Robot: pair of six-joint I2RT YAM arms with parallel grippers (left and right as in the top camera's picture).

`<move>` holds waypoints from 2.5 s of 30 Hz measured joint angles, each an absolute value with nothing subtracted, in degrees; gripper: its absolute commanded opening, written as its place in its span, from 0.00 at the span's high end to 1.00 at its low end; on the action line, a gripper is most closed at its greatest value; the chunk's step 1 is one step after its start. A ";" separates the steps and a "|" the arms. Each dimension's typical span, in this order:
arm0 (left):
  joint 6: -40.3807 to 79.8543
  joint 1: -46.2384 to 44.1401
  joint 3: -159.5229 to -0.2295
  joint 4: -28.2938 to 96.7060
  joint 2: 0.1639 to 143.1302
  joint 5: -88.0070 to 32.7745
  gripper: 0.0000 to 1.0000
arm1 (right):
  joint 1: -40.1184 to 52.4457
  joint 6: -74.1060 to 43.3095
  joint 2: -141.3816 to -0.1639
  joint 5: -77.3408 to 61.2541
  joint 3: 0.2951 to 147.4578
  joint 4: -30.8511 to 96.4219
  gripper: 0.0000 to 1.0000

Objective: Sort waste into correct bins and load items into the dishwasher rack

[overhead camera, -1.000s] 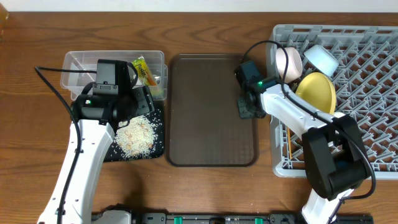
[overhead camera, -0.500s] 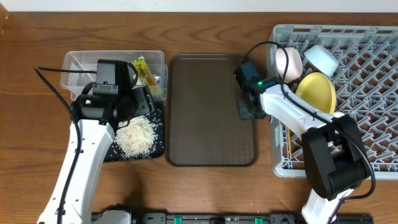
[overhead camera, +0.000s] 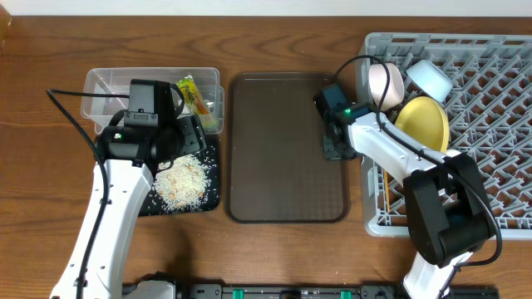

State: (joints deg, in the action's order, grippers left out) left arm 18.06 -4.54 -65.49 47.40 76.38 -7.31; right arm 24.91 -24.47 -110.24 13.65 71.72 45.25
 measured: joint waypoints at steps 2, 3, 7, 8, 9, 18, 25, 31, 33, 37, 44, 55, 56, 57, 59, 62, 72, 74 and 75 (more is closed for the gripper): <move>18.06 -4.54 -65.49 47.40 76.38 -7.31 0.27 | 24.91 -25.04 -110.24 14.09 71.72 45.12 0.98; 18.06 -4.54 -65.49 47.40 76.38 -7.31 0.27 | 24.91 -25.15 -110.24 14.31 71.72 45.01 0.98; 18.06 -4.54 -65.49 47.37 76.38 -7.31 0.27 | 24.91 -25.21 -110.24 14.31 71.68 44.05 0.98; 18.06 -4.54 -65.49 47.40 76.38 -7.31 0.27 | 24.91 -25.17 -110.24 14.13 71.68 44.01 0.97; 18.06 -4.54 -65.49 47.40 76.38 -7.31 0.27 | 24.91 -25.17 -110.24 14.02 71.68 44.05 0.97; 18.04 -4.54 -65.49 47.33 76.38 -7.31 0.26 | 24.88 -23.18 -103.88 13.15 72.03 43.07 0.78; 15.51 -4.95 -65.49 44.38 76.38 -7.31 0.27 | 18.41 -19.35 -90.21 6.15 73.45 42.15 0.50; 14.04 -7.46 -65.47 46.92 76.60 -7.31 0.26 | 7.35 -11.73 -83.33 -1.34 74.04 47.22 0.27; 13.65 -8.01 -65.47 50.39 76.84 -7.29 0.26 | 5.02 -10.02 -82.17 -2.46 74.04 51.24 0.25; 13.47 -8.05 -65.41 58.13 76.88 -7.05 0.26 | 2.09 -8.88 -79.88 -3.73 74.02 56.88 0.24; 13.45 -8.05 -63.18 60.58 69.63 -5.13 0.26 | 1.96 -9.30 -71.07 -4.49 71.16 59.35 0.19; 13.23 -8.05 -54.37 53.25 40.53 -2.50 0.09 | 2.00 -10.26 -47.18 1.89 53.17 52.10 0.01; 13.26 -8.05 -53.65 52.90 39.81 -2.39 0.09 | 2.00 -10.26 -45.58 2.31 52.29 52.36 0.01; 13.26 -8.05 -52.95 52.53 39.31 -2.28 0.09 | 2.00 -10.26 -44.42 2.55 51.70 52.86 0.01; 13.26 -8.05 -52.36 52.49 39.13 -2.13 0.09 | 2.00 -10.26 -42.37 3.03 51.00 54.59 0.01; 13.26 -8.05 -52.31 52.58 39.18 -2.04 0.08 | 2.00 -10.26 -41.21 3.46 50.92 56.95 0.01; 13.26 -8.05 -52.31 52.88 39.16 -1.45 0.07 | 2.00 -10.26 -41.23 3.70 50.83 60.42 0.01; 13.26 -8.05 -52.31 52.88 39.16 -1.48 0.07 | 2.00 -10.26 -41.23 3.70 50.83 60.42 0.01; 13.26 -8.05 -52.31 52.88 39.16 -1.45 0.07 | 2.00 -10.26 -41.23 3.70 50.83 60.42 0.01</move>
